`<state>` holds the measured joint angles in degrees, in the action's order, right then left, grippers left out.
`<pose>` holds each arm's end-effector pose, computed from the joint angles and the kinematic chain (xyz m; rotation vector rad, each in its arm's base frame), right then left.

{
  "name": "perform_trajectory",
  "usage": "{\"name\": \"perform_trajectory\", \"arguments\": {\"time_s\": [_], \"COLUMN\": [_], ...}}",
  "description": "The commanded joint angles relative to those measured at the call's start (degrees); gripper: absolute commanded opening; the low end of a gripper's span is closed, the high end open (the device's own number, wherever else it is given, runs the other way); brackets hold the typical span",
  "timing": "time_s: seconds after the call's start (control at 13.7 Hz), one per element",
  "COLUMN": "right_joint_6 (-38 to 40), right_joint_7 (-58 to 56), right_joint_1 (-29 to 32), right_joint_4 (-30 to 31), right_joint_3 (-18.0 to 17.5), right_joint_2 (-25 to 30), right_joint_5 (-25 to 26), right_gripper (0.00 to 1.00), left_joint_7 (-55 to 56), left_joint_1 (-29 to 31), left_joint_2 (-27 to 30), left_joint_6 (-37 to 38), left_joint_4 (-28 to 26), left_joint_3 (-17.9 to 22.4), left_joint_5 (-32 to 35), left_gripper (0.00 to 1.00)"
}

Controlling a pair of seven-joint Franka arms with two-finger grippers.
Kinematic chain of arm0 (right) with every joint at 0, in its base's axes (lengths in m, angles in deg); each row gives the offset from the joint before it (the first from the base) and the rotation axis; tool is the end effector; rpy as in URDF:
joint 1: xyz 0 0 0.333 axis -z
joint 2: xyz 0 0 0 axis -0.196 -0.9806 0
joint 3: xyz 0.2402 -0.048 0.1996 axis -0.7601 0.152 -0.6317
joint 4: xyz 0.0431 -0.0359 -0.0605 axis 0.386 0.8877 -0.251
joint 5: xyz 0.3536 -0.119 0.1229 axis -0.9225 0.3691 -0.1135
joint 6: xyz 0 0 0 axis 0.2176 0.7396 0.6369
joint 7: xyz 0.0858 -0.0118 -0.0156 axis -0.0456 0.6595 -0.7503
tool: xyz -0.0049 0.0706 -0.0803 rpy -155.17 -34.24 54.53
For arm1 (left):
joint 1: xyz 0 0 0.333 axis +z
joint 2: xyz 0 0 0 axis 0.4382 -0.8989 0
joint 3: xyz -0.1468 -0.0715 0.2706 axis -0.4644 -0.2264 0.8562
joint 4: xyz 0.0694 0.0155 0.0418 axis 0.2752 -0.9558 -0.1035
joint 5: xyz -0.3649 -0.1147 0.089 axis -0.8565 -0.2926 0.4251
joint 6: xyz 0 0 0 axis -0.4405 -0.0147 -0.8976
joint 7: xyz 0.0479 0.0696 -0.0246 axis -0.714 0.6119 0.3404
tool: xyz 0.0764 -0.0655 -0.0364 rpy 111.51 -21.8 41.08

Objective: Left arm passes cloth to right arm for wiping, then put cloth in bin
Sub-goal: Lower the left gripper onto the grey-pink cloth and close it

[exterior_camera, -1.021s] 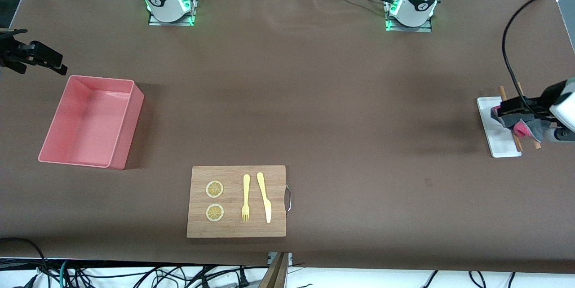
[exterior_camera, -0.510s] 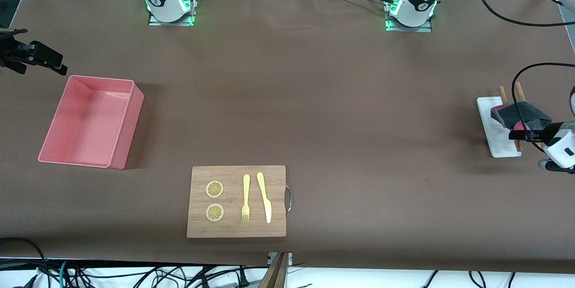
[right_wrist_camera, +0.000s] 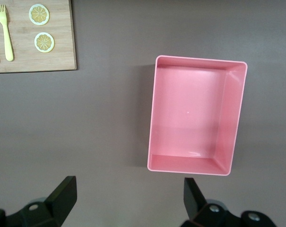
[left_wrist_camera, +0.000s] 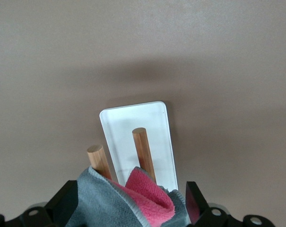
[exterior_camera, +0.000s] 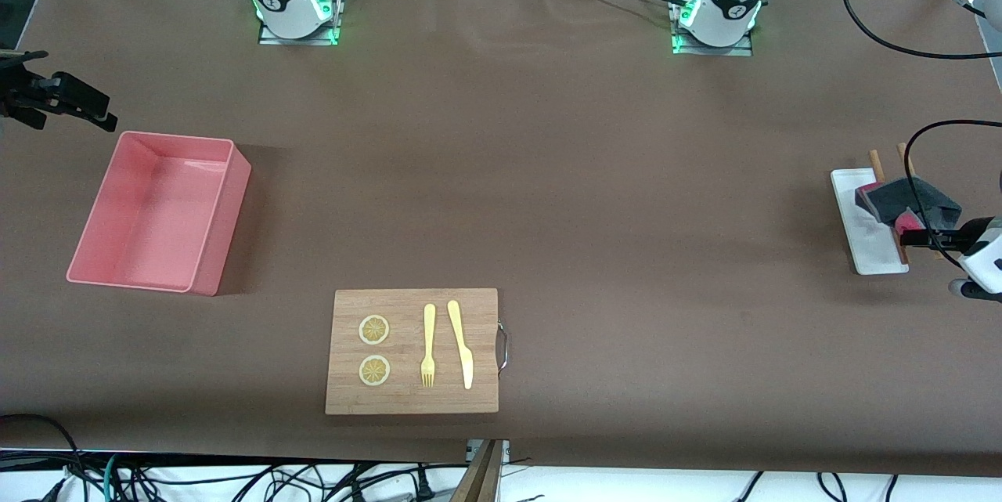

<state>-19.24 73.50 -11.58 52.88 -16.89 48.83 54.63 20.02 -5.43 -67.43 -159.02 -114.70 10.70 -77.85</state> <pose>0.5609 -0.0168 0.6268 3.1382 -0.0370 -0.0382 0.6496 0.2518 0.3163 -3.0220 0.1260 0.4065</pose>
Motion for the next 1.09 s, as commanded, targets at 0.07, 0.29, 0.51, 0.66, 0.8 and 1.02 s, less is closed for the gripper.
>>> {"name": "perform_trajectory", "arguments": {"time_s": [0.07, 0.29, 0.51, 0.66, 0.8, 1.02], "right_joint_6": [-0.3, -0.3, -0.3, -0.4, -0.4, -0.3], "right_joint_7": [-0.8, -1.9, -1.9, -3.6, -4.3, -4.3], "right_joint_1": [0.4, 0.5, 0.5, 0.4, 0.5, 0.6], "right_joint_4": [-1.0, -1.0, -1.0, -1.0, -1.0, -1.0], "right_joint_3": [-0.1, 0.0, 0.0, 0.0, 0.0, 0.2], "right_joint_2": [-0.8, -0.8, -0.8, -0.8, -0.8, -0.9], "right_joint_5": [-1.0, -1.0, -1.0, -0.9, -0.8, -0.8], "right_gripper": [1.0, 1.0, 1.0, 1.0, 1.0, 1.0], "left_joint_7": [-1.1, -1.3, -1.2, -1.2, -1.2, -1.1], "left_joint_1": [0.5, 0.7, 0.6, 0.4, 0.2, 0.4], "left_joint_2": [-0.7, -0.9, -0.9, -0.8, -0.8, -0.8], "left_joint_6": [1.0, 1.1, 1.1, 1.3, 2.3, 4.2], "left_joint_4": [1.1, 0.6, 0.1, 0.2, 0.3, 0.2], "left_joint_3": [-0.6, -0.6, -0.6, -0.6, -0.6, -0.6], "left_joint_5": [0.9, 0.9, 0.9, 1.1, 1.2, 1.1], "left_gripper": [0.75, 0.65, 0.6, 0.42, 0.28, 0.23]}}
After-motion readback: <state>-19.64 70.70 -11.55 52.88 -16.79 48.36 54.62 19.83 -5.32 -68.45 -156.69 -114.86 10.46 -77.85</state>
